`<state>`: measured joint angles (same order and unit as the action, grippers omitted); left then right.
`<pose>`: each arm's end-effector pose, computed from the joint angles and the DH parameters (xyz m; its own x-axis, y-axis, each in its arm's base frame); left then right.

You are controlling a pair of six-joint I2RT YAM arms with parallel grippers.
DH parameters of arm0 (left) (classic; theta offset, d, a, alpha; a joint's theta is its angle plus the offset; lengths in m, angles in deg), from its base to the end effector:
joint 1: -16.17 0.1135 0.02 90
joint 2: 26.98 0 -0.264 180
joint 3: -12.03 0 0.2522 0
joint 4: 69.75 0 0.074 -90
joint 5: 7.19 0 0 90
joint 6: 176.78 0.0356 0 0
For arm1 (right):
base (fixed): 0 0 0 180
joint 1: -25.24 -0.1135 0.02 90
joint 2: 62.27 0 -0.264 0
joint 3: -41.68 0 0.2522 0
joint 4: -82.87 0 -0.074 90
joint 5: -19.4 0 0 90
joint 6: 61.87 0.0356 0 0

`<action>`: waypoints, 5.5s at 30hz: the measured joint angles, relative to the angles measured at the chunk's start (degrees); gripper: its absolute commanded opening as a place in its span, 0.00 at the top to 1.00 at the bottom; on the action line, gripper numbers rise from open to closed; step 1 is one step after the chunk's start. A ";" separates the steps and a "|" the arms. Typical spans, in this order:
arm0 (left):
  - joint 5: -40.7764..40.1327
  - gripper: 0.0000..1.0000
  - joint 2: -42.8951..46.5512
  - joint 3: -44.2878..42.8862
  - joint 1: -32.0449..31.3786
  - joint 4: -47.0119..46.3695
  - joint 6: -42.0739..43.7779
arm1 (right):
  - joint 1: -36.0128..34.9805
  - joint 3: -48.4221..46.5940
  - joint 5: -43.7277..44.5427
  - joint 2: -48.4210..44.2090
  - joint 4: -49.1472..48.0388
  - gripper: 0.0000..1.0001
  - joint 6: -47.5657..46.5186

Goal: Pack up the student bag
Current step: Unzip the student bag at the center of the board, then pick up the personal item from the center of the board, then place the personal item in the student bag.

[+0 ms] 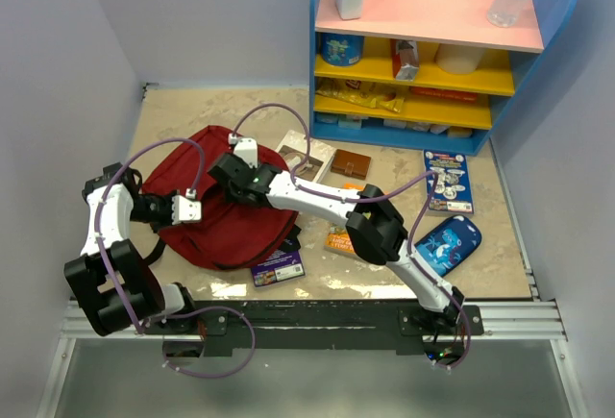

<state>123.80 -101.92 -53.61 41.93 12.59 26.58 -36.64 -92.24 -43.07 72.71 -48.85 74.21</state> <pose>0.1879 0.0648 0.2268 0.0403 0.7889 -0.6133 0.9632 0.1325 0.2337 0.2632 0.4575 0.2155 -0.7091 0.0283 -0.7045 -0.1865 0.9561 0.2261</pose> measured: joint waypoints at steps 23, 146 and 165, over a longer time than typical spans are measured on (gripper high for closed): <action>12.39 0.44 -9.16 -9.27 -8.57 -1.66 -5.01 | 0.04 19.65 -2.49 -5.92 -20.00 0.70 0.35; -3.02 1.00 1.36 -0.04 -18.73 -40.74 -54.03 | 34.71 73.81 -16.70 -60.70 -43.23 1.00 4.50; -3.02 1.00 1.57 -0.17 -18.73 -40.87 -54.49 | 11.10 64.28 -25.22 -46.56 -51.82 1.00 13.16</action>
<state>120.78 -100.35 -53.79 23.20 -28.28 -27.91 -25.54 -27.96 -68.29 26.15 -100.67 87.37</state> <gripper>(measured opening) 0.024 0.014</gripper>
